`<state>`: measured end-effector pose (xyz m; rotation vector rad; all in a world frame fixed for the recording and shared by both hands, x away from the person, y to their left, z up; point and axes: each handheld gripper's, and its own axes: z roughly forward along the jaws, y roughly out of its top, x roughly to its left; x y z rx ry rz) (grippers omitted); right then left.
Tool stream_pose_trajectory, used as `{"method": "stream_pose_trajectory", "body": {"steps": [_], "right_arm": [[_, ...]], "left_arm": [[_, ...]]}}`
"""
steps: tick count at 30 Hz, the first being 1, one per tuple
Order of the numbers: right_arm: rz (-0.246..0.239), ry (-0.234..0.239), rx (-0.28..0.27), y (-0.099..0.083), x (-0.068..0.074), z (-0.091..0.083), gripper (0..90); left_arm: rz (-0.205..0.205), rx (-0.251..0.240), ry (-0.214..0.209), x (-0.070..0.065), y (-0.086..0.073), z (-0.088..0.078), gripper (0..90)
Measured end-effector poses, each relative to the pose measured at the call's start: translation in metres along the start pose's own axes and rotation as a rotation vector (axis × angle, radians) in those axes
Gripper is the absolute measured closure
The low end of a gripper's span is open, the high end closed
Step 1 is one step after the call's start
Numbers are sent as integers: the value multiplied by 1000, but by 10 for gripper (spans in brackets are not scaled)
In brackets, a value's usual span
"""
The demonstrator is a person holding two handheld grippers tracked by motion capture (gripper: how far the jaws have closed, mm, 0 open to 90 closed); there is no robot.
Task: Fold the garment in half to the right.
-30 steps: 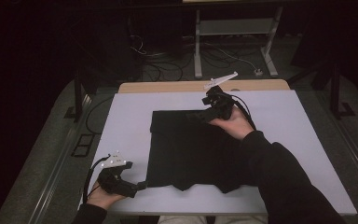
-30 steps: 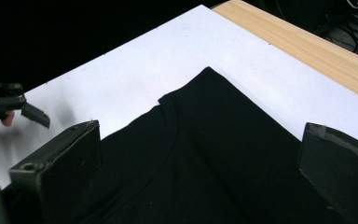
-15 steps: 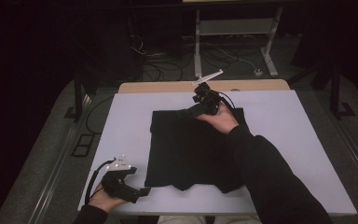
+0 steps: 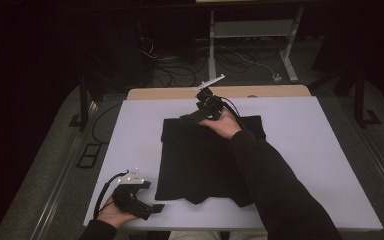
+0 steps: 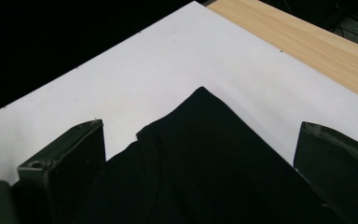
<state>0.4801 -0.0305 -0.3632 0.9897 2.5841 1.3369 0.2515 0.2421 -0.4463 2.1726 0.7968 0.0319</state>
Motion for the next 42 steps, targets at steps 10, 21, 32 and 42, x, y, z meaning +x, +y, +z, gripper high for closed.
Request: {"method": "stream_pose_trajectory", "body": {"steps": [10, 21, 32, 42], "right_arm": [[5, -18, 11, 10, -1, 30, 16], [-3, -10, 34, 16, 8, 62, 17], [7, -10, 36, 14, 9, 90, 29], [23, -25, 68, 6, 4, 110, 45]], "left_arm": [[9, -6, -20, 1, 0, 2, 143], [16, -22, 20, 1, 0, 3, 244], [16, -39, 55, 2, 1, 6, 390], [16, -40, 45, 5, 5, 9, 477]]}}
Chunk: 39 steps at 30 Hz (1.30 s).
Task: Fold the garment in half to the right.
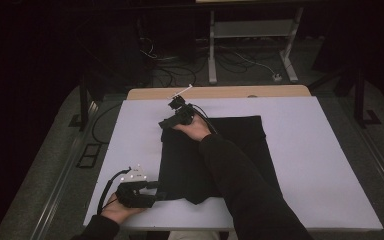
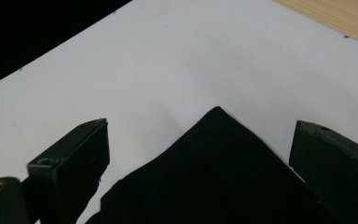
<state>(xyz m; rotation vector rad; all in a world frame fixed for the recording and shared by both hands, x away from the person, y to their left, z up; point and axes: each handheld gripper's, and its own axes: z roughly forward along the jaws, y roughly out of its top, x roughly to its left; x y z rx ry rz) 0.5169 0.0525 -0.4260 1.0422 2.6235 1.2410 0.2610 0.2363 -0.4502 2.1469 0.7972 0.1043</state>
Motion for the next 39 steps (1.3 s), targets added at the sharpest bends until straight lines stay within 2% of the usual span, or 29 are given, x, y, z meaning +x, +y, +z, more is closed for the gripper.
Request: {"method": "stream_pose_trajectory", "body": {"steps": [3, 12, 16, 20, 23, 26, 32, 35, 38, 39], "right_arm": [[5, -6, 0, 0, -2, 4, 53], [14, -37, 6, 4, -3, 17, 133], [7, -68, 22, 6, -1, 24, 156], [15, -109, 35, 6, -1, 30, 227], [20, -126, 46, 6, -1, 33, 294], [14, -151, 56, 5, -1, 35, 380], [-17, -174, 67, 5, 1, 34, 632], [-32, -176, 84, 6, 2, 32, 806], [-15, -173, 90, 7, 2, 28, 844], [-28, -173, 93, 8, 1, 25, 846]], "left_arm": [[-16, 4, -6, 2, 1, 0, 510], [-20, 3, -7, 6, 4, 3, 632], [-31, 6, -13, 7, 5, 4, 706], [-23, 13, -21, 7, 7, 6, 781], [-27, 21, -23, 7, 8, 8, 834], [-33, 22, -31, 8, 9, 8, 850], [-36, 24, -37, 8, 10, 9, 862], [-36, 21, -40, 8, 11, 9, 865], [-35, 18, -41, 8, 12, 8, 867], [-36, 16, -42, 8, 12, 8, 868]]}}
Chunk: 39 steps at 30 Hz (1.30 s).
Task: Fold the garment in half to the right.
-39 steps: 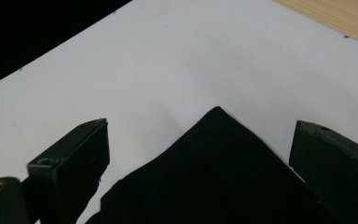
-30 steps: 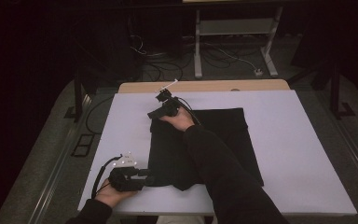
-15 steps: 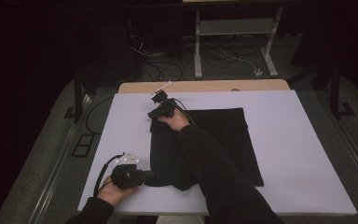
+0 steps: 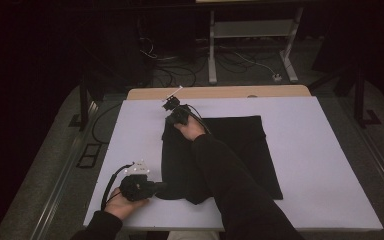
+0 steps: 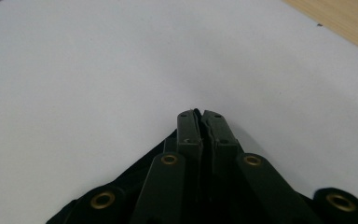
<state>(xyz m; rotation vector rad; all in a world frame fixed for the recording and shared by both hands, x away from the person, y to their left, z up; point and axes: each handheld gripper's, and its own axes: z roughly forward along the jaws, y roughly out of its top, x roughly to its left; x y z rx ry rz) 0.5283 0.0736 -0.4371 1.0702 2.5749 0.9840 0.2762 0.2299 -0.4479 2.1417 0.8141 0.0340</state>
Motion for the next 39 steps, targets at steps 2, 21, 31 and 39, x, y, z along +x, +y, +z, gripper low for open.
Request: {"method": "stream_pose_trajectory", "body": {"steps": [2, 21, 31, 39], "right_arm": [[7, 8, -7, 1, 0, -5, 848], [29, 92, -93, 5, -15, -58, 852], [37, 91, -126, 6, -27, -84, 851], [33, 88, -145, 4, -34, -98, 851]], "left_arm": [[-3, -9, -1, 0, 0, -1, 869], [-60, -132, -64, -2, 14, -18, 876], [-41, -158, -103, -10, 31, -16, 876], [-18, -166, -116, -16, 45, -14, 876]]}}
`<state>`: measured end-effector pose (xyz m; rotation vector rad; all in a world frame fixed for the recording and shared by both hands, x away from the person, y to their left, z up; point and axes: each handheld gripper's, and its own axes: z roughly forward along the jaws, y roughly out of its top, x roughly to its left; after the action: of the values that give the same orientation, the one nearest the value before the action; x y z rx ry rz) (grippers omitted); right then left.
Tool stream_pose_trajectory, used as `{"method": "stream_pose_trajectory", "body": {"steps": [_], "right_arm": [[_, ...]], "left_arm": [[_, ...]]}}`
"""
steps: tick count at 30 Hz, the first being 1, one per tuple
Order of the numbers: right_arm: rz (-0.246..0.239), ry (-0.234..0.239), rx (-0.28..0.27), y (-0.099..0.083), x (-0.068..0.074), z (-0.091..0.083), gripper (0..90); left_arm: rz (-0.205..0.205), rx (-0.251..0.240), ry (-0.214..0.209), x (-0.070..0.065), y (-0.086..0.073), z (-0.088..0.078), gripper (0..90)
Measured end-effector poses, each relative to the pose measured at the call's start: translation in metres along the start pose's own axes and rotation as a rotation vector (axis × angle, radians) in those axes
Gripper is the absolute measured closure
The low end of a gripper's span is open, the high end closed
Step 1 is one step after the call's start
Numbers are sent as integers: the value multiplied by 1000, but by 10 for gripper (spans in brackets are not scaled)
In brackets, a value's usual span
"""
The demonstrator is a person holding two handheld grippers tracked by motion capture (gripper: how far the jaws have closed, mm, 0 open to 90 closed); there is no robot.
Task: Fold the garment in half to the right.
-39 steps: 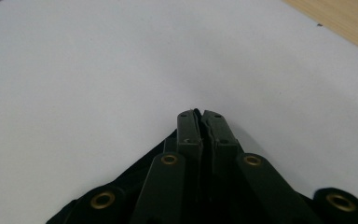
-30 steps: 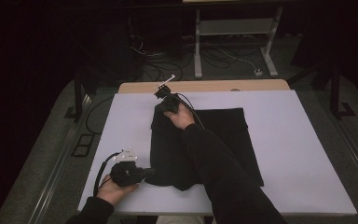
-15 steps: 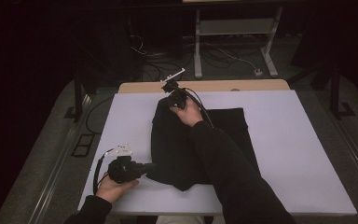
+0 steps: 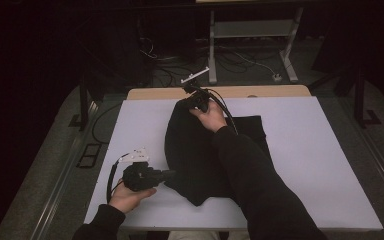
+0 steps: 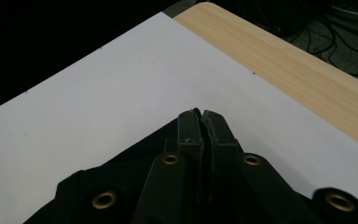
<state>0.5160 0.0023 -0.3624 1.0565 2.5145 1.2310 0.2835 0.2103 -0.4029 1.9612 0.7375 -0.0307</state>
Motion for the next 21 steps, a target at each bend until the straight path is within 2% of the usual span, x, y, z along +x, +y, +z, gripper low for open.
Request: {"method": "stream_pose_trajectory", "body": {"steps": [8, 21], "right_arm": [[8, -12, -28, 0, -9, -16, 851], [42, -28, -50, -11, -31, -42, 851]], "left_arm": [[8, -20, -14, -4, 15, 5, 876], [43, -7, -42, -13, 36, 25, 876]]}}
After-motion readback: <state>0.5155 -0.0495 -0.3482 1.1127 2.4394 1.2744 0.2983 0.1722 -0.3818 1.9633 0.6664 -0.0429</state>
